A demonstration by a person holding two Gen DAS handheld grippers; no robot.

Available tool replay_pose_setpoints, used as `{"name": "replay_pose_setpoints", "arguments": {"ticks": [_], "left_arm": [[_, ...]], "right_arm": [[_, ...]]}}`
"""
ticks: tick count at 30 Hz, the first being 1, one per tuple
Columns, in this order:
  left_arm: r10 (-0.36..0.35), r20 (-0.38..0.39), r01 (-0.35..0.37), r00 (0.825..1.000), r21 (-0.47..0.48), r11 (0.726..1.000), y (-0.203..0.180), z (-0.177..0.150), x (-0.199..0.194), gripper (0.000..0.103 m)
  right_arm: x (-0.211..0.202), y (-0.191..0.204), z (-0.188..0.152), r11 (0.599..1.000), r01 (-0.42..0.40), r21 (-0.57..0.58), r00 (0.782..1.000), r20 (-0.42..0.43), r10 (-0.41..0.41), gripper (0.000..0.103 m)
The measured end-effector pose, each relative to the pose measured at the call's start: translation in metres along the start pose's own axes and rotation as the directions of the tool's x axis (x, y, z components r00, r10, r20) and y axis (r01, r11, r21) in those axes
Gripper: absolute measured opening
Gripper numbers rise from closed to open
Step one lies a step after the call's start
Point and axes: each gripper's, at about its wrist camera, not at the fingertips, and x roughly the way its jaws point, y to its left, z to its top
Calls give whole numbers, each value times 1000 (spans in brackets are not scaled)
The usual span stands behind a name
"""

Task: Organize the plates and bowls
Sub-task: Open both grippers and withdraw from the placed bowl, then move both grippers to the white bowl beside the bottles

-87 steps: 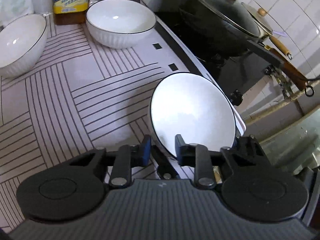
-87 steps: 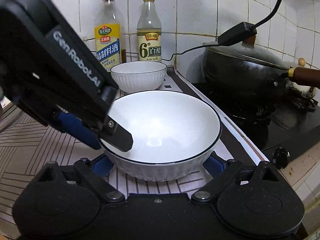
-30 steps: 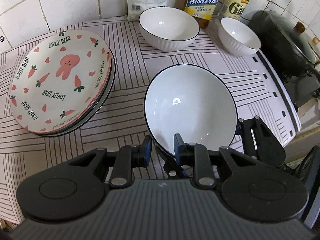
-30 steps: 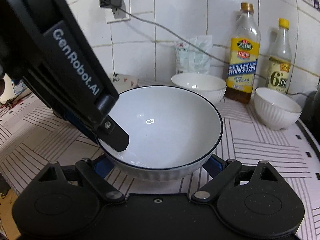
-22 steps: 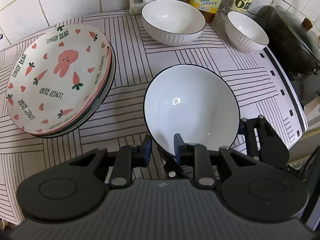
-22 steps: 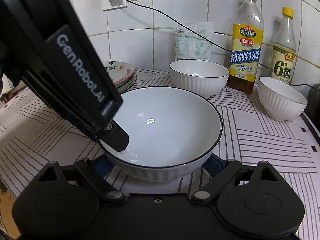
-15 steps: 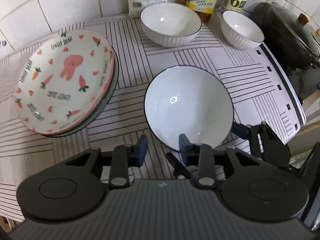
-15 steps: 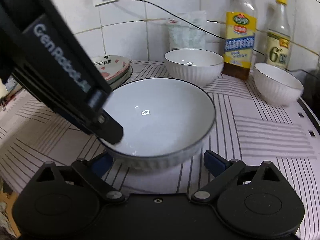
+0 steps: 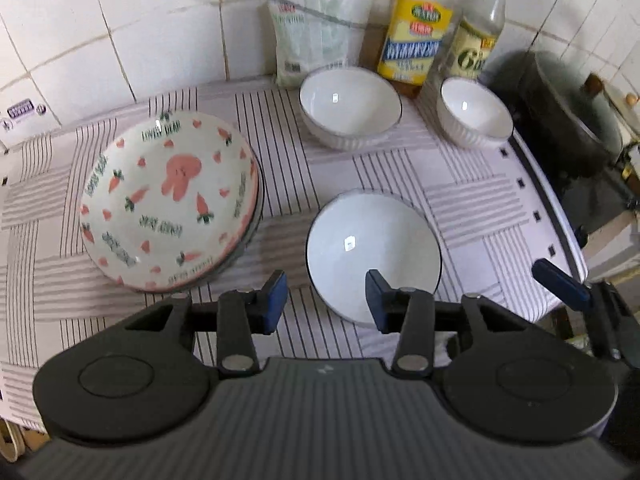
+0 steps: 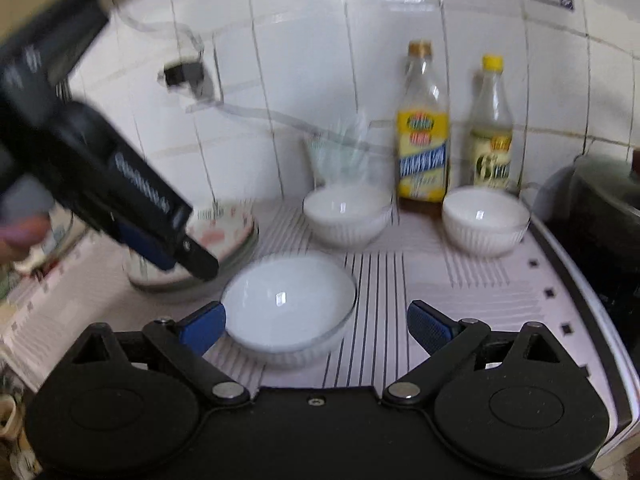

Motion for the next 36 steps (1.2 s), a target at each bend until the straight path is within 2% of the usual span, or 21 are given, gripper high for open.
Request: {"name": "replay_pose_setpoints", "arguments": {"ticks": [4,6,8,13,16,20,23,25,30,33,36], "left_arm": [[5,37,-8,999,64,998,-1,9,-3,47],[-6,42,3,999,79,997,0,15,-4,47],[-16,48,12,999,91,996,2,21,-5,48],[-25,67,18,997,98,995,12,42,0,48],[-37,75,31,996,71,997,22,55,12,49],[-35,61,30,997,81,996,30,72,41,49],[-50,47,45,998,92,995,36,80,60,49],[-46,58,39,997,121,992,35,85,70,49],[-46,68,34,997,162,986,31,101,92,49],[-77,76,64,994,157,986,30,112,102,49],[-90,79,77,993,158,984,27,121,113,49]], "right_arm": [[-4,-2,18,999,-32,21,999,6,32,92],[-3,1,25,999,-33,15,999,-9,33,87],[-2,4,31,999,-28,17,1000,11,27,83],[6,10,48,999,24,23,998,56,-25,79],[21,-1,58,995,55,81,997,56,-59,75],[50,-20,66,984,73,161,997,18,-76,67],[71,-42,71,953,15,302,1000,-15,-10,67],[83,-49,71,941,-7,338,1000,-12,12,67],[115,-61,72,924,23,383,999,-42,-7,66],[137,-68,76,905,58,422,996,-92,-21,60],[157,-69,79,903,100,418,989,-144,-43,53]]}}
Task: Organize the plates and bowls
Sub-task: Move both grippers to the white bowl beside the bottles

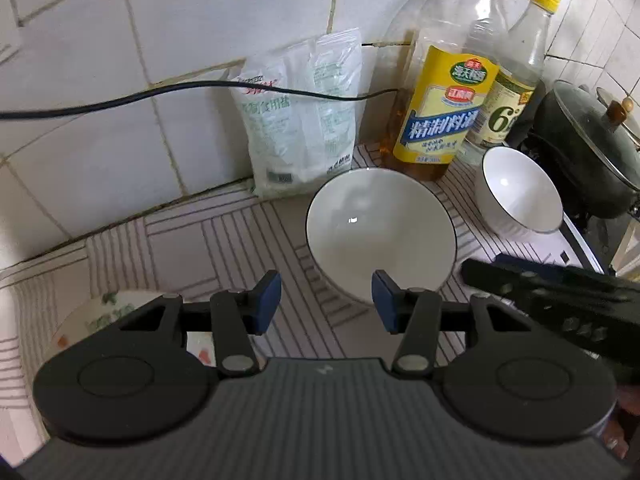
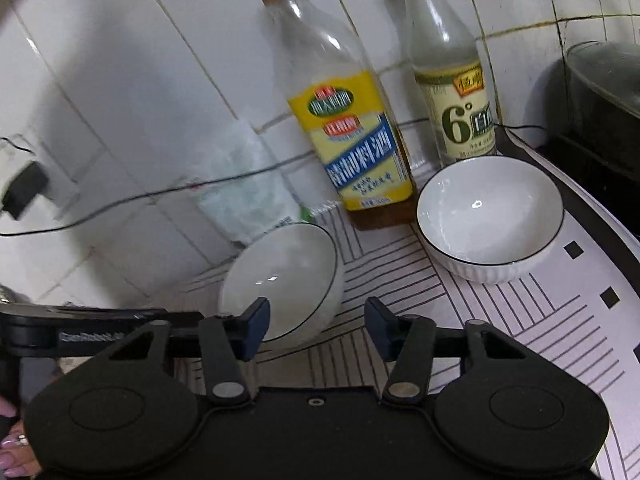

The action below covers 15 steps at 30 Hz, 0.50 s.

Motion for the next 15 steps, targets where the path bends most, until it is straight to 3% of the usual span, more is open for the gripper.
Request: {"name": "replay_pose_setpoints", "arguments": {"ticks": [5,9,13,14,15], "left_arm": [[43,5,-44,999,44,998,-7,7,19,49],[48,-3,-48,999,58,997,-8,11,29,49],[34,-48,-34,998,15,999,0,11,39,45],[15,-66,-15,998,-2,1000,3,10,41,35],[-17,-85,15,996,-23,1000,5,8,43,23]], "right_arm": [[34,4,7,999,44,23,996,-77,-42,37],[46,4,10,995,89,39,991,-104,-85,35],[54,5,14,990,138,14,984,-116,-135,35],[55,3,13,991,135,15,984,-116,-132,31],[56,1,12,992,124,23,986,-113,-121,21]]}}
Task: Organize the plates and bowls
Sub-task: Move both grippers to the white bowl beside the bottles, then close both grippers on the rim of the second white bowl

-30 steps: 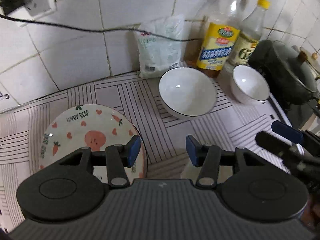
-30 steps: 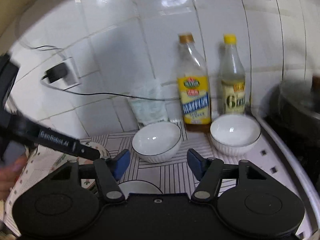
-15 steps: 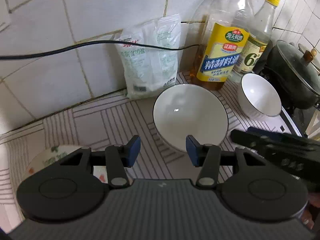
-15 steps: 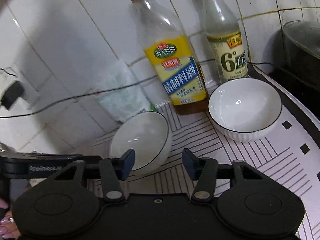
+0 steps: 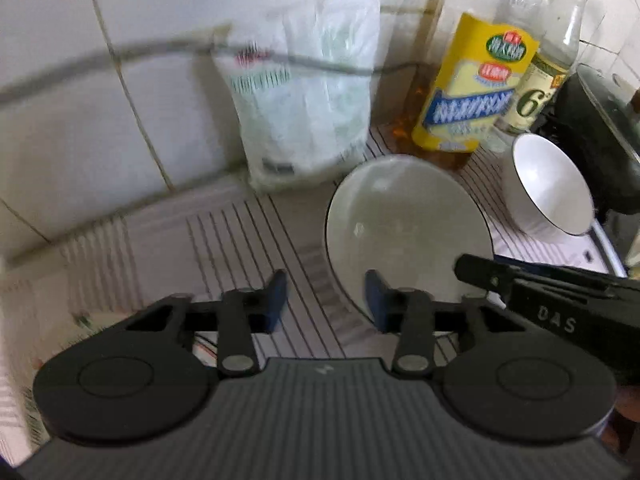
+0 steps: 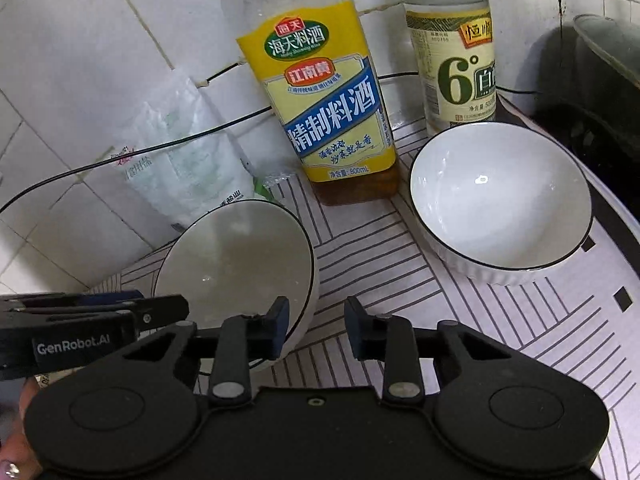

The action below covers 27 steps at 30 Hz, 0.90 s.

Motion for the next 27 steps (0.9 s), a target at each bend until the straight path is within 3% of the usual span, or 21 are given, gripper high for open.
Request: {"name": "replay_pose_setpoints", "arguments": {"ticks": [2,6,12,20,27], "left_arm": [[-53,-17,52,998,-49,997,4,-3,1,15],[-56,-15,55,998,-80,995,4,-4,1,14],[-30,-3,29,1000,-50,998,-3,-4,-21,14],[-34,2,34,999,6,999,-12,-17,-76,14],[-3,10,3,1000,23,1000,-26,-51,-121,14]], "right_arm": [[3,-3,-1,999,-35,14,999,-11,35,15],[3,0,-2,1000,-23,18,1000,-8,23,15],[-3,2,-2,999,-37,23,999,-16,38,15],[-55,10,-6,997,-79,-4,996,27,79,16],[-107,18,-33,993,-116,-2,991,66,116,16]]}}
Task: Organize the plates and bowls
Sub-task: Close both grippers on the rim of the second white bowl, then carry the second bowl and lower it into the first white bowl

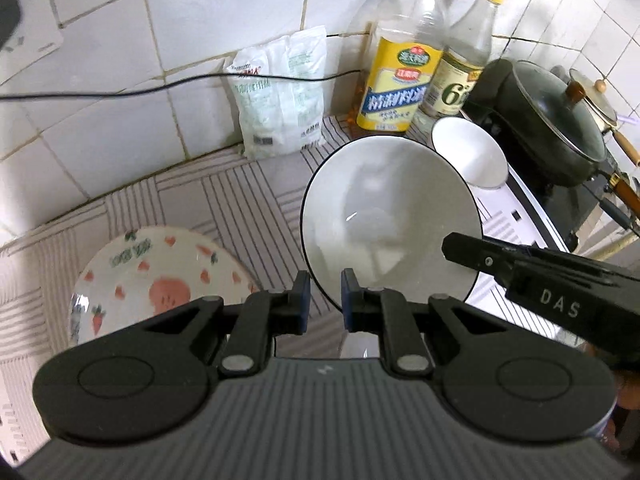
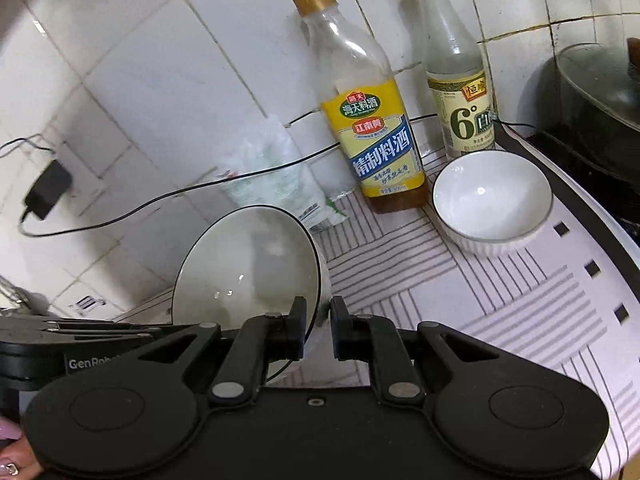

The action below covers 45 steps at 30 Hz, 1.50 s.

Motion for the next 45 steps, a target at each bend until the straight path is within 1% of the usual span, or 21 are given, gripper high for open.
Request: {"name": "replay_pose_setpoints", "arguments": {"ticks": [3,6,10,13,16,19,25,31,35,40,45], "left_arm": [[12,-18,-12,1000,-10,1000,-8,-15,-11,14],[12,-37,-12,999,-10,1000,-16,-29,-16,14],[15,-64,-16,998,-7,1000,-29,-44,-15,14],[19,-86,-21,996,-26,999,-33,-50,-9,14],[37,-92,-36,995,4,999,-42,-54,-8,14],[33,-111,-33,993,5,999,-44,-56,-5,14],[47,-148,-45,988,18,999,-43,-59,5,14],[56,-198,-52,979,25,998,-45,-55,15,14],[51,-232,-47,971,22,999,-45,-51,22,14],[63,-273,-58,960,27,998,-46,-47,31,14],[57,-304,-52,951,23,998,-44,-45,38,14]], "right_arm": [[-16,6,-15,999,-6,-34,1000,5,7,16],[-27,5,-29,999,-15,-34,1000,-2,15,16],[-44,-3,-46,999,-26,-32,999,20,27,16],[-46,-9,-58,1000,-22,-22,999,35,22,16],[-45,-15,-69,1000,-10,-10,999,34,10,16],[-47,-17,-76,1000,-1,-13,999,39,1,16],[-46,-16,-87,998,11,-67,998,64,-7,16],[-38,-11,-95,988,64,-140,997,57,-57,15],[-33,-7,-96,976,95,-194,995,50,-87,15],[-27,-3,-97,957,129,-259,992,44,-122,15],[-21,4,-99,929,169,-329,986,45,-163,15]]}}
